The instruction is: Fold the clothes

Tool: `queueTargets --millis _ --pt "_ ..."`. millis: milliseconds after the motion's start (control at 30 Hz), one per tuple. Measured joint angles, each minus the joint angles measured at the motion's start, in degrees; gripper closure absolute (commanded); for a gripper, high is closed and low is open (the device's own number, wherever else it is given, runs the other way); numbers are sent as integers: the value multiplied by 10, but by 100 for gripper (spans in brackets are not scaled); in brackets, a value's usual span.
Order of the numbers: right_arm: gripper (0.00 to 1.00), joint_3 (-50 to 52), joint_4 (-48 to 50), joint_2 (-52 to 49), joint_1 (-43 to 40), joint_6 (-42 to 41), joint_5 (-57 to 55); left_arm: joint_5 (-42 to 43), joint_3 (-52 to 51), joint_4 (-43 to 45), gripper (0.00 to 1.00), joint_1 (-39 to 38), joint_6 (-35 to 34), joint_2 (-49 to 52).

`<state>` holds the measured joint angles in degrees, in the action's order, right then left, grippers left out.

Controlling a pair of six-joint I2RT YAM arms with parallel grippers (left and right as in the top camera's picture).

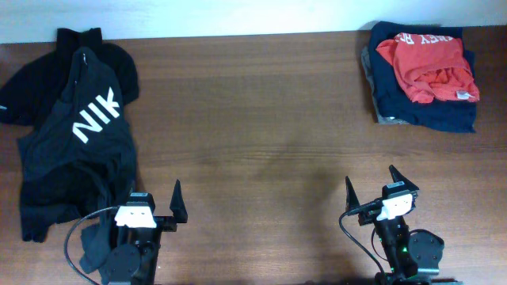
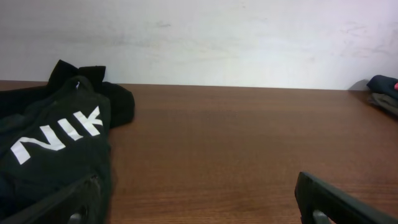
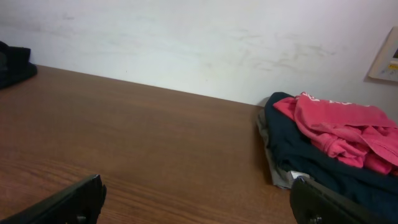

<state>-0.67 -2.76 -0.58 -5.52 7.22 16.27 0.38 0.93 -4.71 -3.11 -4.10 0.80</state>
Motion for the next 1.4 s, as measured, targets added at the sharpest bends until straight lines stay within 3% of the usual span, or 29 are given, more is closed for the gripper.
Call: queueTargets --millis 900,1167,1400 --pt "1 0 2 0 0 0 3 0 0 0 1 0 0 0" --pt "1 1 73 0 0 -23 48 3 0 41 1 0 0 0" --pt "1 -63 75 -26 0 -75 68 2 87 -39 1 0 0 45"
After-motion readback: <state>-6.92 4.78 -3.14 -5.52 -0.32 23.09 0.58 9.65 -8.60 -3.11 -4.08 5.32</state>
